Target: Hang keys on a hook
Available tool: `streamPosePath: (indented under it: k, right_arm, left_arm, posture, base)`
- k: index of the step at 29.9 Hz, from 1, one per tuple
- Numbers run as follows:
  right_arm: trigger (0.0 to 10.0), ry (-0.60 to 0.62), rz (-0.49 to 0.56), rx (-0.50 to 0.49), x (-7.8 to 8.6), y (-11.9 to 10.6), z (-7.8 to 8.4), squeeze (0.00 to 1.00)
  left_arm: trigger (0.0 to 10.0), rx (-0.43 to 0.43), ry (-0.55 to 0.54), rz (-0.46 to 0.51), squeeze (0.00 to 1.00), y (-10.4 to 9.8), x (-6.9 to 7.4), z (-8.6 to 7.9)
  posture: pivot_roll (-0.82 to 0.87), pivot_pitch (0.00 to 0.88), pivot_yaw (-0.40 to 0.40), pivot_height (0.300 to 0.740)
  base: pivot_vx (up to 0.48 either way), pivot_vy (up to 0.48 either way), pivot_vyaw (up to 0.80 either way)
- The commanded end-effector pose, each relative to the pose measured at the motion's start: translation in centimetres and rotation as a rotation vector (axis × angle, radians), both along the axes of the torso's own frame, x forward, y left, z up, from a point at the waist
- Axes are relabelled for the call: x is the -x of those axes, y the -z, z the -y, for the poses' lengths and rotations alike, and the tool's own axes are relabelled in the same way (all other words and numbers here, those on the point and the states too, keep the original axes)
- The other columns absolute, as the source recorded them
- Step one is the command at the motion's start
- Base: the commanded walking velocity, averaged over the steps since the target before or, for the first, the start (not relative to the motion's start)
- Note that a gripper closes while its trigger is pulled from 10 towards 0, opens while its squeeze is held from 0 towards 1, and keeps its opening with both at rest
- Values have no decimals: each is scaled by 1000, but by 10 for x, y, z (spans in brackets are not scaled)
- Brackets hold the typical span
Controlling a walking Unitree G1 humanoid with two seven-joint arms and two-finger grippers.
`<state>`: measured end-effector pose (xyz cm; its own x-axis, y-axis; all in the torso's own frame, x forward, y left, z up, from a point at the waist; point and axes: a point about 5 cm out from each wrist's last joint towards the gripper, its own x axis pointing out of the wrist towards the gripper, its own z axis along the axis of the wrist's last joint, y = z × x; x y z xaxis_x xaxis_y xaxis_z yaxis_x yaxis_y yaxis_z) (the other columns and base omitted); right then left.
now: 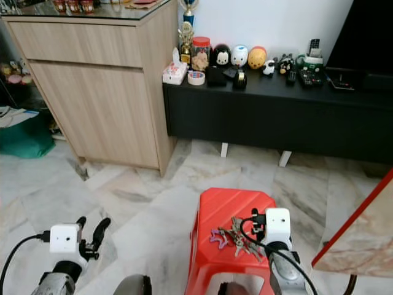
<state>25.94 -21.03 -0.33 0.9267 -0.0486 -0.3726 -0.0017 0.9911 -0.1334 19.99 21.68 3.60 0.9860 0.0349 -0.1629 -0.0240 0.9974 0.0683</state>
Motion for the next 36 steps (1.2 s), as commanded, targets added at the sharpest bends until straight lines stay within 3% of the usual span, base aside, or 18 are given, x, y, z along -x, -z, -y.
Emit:
streamPosePath:
  k: [1,4,9,12,19,21,23,25,31,36]
  right_arm:
    - [10000,-14,-66,43,-3,4,2,0]
    - [10000,-37,-84,43,-7,4,1,0]
    - [10000,-175,-129,126,-18,0,-1,0]
    - [10000,-224,-189,144,-24,-3,6,0]
    - [10000,-348,-351,250,-10,10,19,0]
    - [10000,-355,-344,241,-9,10,18,0]
    - [10000,-339,-249,231,-15,3,15,0]
    - [10000,-232,-119,102,-23,-5,7,0]
    - [10000,-155,-113,59,-13,4,2,0]
    - [10000,-196,-113,42,-7,9,-4,0]
  left_arm:
    - [10000,-11,4,17,0,-6,0,-2]
    - [10000,-13,5,15,0,-7,0,-3]
    - [10000,-25,7,12,0,-9,1,-7]
    - [10000,-37,12,10,0,-11,-1,-11]
    - [10000,-59,42,-6,0,-11,-1,-12]
    - [10000,-58,41,-6,0,-12,0,-13]
    - [10000,-58,41,-6,0,-12,0,-13]
    - [10000,-59,38,-4,0,-12,-1,-14]
    - [10000,-58,40,1,0,-13,-4,-12]
    - [10000,-61,45,-1,0,-13,-3,-14]
  posture:
    - [79,0,-37,610]
    - [87,0,-29,610]
    - [88,0,-13,610]
    - [89,0,-4,610]
    - [92,0,11,610]
    - [92,0,15,610]
    - [96,0,14,610]
    - [92,0,14,610]
    - [94,0,17,590]
    - [96,0,22,586]
  base:
    - [0,0,0]
    - [0,0,0]
    - [0,0,0]
    - [0,0,0]
    - [0,0,0]
    - [0,0,0]
    - [0,0,0]
    - [0,0,0]
    - [0,0,0]
    - [0,0,0]
